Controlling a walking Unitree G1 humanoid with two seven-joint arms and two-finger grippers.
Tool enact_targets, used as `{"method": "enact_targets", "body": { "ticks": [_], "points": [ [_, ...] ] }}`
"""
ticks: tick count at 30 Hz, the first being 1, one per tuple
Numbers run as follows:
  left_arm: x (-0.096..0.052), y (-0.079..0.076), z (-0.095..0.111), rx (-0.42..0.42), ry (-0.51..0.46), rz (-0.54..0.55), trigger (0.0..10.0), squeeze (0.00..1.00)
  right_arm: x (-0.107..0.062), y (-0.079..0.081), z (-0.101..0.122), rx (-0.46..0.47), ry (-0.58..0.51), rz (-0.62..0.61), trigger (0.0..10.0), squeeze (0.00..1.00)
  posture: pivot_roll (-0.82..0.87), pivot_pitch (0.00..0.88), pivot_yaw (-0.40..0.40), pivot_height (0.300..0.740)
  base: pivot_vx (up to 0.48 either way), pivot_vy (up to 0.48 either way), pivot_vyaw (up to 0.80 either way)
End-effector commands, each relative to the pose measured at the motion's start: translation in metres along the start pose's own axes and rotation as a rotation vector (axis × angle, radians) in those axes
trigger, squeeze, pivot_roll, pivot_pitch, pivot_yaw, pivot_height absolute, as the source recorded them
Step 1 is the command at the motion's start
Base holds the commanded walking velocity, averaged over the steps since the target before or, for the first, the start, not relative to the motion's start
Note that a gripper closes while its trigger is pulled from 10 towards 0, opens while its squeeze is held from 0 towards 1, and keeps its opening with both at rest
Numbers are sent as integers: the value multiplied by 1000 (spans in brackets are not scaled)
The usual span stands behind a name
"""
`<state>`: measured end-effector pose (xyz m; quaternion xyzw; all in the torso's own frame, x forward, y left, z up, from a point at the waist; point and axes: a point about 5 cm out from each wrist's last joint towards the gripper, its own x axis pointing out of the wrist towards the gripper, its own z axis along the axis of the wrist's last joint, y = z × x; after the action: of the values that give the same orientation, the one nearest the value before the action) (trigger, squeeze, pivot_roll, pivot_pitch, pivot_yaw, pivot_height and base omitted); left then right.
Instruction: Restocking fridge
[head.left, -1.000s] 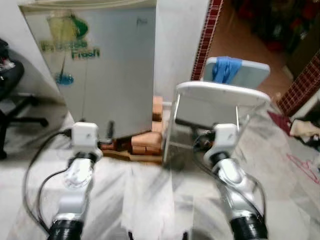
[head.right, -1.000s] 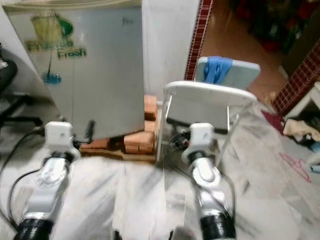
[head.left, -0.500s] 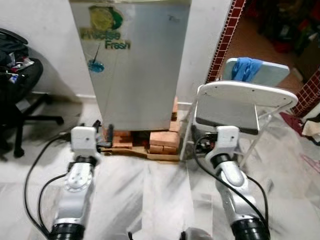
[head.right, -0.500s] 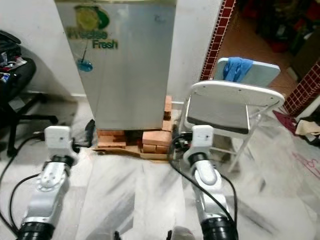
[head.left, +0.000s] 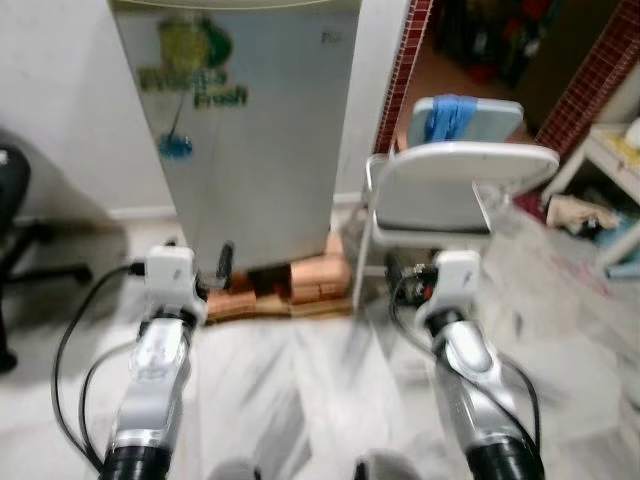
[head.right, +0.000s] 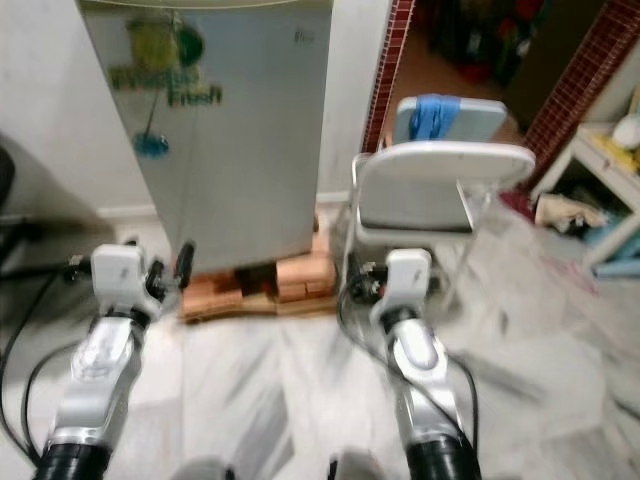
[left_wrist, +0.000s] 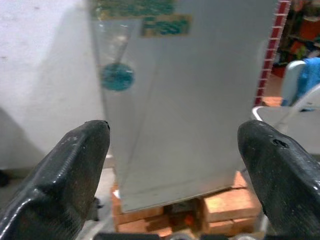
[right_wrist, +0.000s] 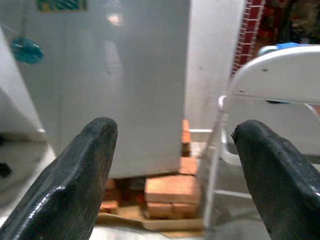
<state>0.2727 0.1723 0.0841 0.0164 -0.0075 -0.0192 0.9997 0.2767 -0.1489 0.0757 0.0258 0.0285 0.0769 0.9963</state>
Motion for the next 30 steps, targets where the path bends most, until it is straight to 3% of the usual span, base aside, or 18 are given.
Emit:
{"method": "enact_targets", "body": {
  "ticks": [1,8,30],
  "points": [
    [0,-7,-1,-12,9,-16,10000,0,-2,-9,1,-10,-4,-30,10000,0,-60,0,-12,740,0,461,0],
    [0,-6,-1,-10,10,-14,10000,0,0,-9,2,-7,-3,-28,10000,0,-55,0,-14,740,0,467,-391],
    [1,-7,-1,-15,6,-25,10000,0,3,-6,3,-8,-9,-15,10000,0,-51,0,-14,740,0,434,-786]
  ]
}}
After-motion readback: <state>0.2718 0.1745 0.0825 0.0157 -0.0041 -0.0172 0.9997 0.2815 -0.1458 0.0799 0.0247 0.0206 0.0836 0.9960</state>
